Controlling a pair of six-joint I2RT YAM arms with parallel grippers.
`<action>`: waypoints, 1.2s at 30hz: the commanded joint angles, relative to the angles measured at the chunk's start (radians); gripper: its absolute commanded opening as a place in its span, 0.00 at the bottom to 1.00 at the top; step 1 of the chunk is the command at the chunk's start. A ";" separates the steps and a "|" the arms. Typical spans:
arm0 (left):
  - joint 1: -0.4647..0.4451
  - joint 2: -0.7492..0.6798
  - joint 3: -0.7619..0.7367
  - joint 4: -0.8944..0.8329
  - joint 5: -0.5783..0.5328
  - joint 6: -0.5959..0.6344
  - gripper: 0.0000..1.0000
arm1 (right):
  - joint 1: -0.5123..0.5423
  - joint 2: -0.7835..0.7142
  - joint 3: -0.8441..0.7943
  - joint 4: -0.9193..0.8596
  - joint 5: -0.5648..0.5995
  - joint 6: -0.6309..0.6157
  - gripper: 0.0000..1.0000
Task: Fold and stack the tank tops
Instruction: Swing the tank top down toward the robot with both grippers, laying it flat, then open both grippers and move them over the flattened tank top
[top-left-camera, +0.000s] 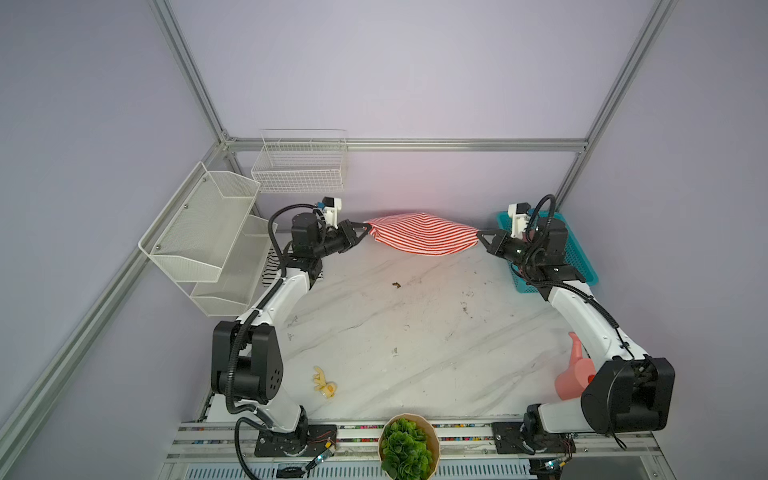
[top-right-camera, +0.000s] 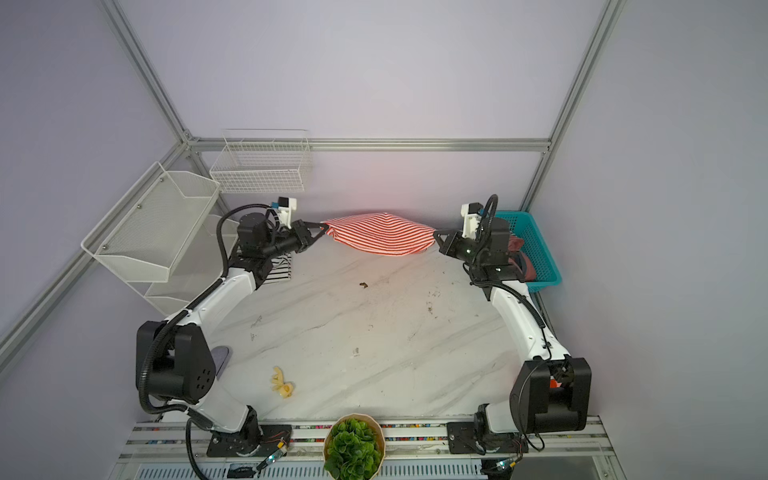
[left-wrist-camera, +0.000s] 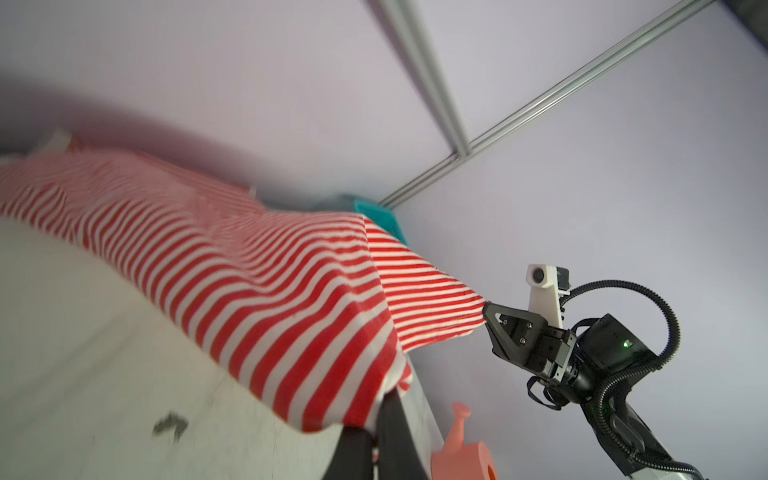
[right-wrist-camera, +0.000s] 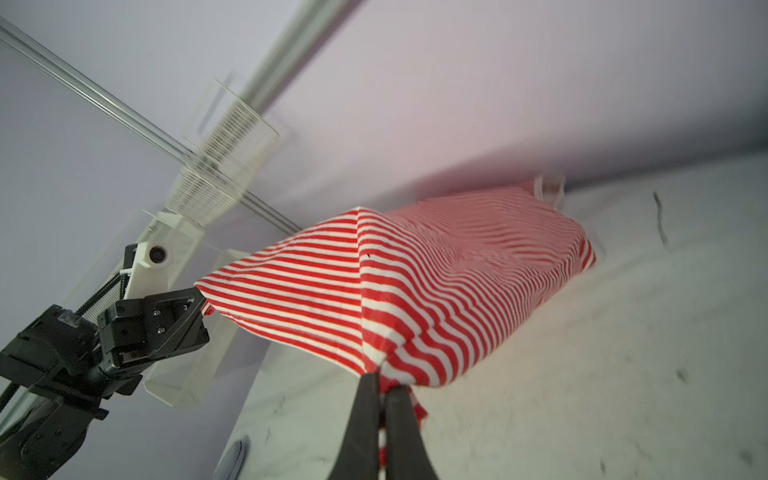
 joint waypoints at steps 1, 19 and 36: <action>-0.041 -0.093 -0.220 -0.086 -0.037 0.064 0.00 | 0.000 -0.105 -0.138 -0.027 -0.066 0.037 0.00; -0.171 -0.215 -0.511 -0.623 -0.188 0.154 0.02 | 0.003 -0.199 -0.329 -0.582 0.116 -0.080 0.01; -0.182 -0.397 -0.528 -0.940 -0.292 0.174 0.33 | 0.003 -0.240 -0.284 -0.805 0.298 -0.094 0.34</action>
